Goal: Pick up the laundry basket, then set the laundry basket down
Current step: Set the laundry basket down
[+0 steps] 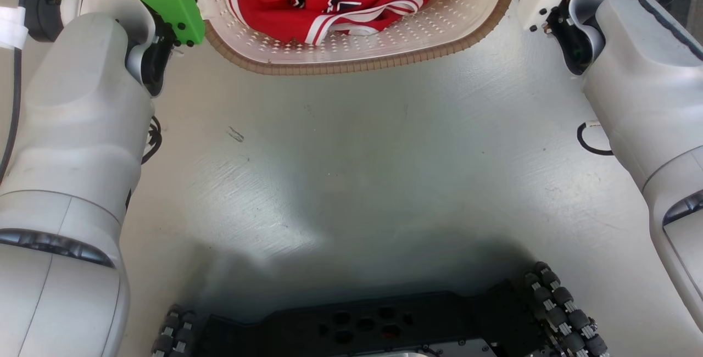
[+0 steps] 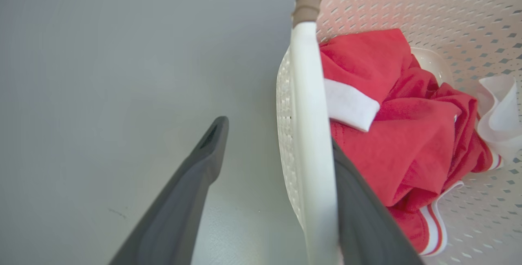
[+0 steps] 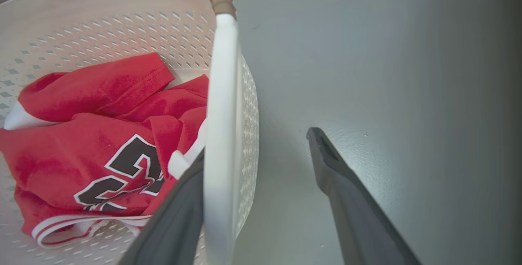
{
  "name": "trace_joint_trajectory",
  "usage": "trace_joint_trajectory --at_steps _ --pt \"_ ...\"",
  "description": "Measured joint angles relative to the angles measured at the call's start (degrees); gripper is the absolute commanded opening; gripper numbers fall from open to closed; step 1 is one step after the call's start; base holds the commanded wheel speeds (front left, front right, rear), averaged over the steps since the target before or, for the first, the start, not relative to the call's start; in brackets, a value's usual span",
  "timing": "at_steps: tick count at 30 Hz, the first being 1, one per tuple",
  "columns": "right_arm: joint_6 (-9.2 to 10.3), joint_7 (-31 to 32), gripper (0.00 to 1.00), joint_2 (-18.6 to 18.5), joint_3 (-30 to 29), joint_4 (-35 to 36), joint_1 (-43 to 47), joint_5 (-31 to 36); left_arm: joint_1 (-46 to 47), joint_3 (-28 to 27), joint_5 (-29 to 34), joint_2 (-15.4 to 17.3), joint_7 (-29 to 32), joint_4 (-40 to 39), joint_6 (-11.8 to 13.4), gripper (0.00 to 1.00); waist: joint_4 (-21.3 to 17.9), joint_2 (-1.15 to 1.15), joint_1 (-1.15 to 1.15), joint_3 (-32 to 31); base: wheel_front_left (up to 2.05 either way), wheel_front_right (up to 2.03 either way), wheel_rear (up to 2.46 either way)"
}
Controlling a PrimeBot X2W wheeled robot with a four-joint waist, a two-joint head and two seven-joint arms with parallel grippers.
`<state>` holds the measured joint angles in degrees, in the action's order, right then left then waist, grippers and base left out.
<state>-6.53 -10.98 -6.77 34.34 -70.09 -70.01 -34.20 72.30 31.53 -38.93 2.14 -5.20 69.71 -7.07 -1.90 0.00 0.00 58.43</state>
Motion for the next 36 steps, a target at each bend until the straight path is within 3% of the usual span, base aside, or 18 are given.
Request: trace_joint_trajectory --at_steps 23,28,36 --pt "-0.02 -3.6 1.0 -1.86 -0.9 3.36 3.98 -0.13 -2.89 1.9 2.0 1.09 -9.57 -3.22 -0.03 1.0 0.79 0.0 0.0 -7.78 0.0 0.0 0.0" --pt "-0.03 -3.6 1.0 -2.41 -2.98 9.06 5.13 -0.12 -5.0 1.74 2.76 2.31 -9.56 -4.67 0.11 1.0 0.81 0.0 0.0 -10.85 0.0 0.0 0.0" --pt "0.66 -3.6 1.0 -3.87 -6.65 17.57 9.35 1.09 -6.85 -2.09 5.57 4.7 -9.49 -16.02 3.36 1.0 0.73 0.0 0.0 -16.11 0.0 0.0 0.0"
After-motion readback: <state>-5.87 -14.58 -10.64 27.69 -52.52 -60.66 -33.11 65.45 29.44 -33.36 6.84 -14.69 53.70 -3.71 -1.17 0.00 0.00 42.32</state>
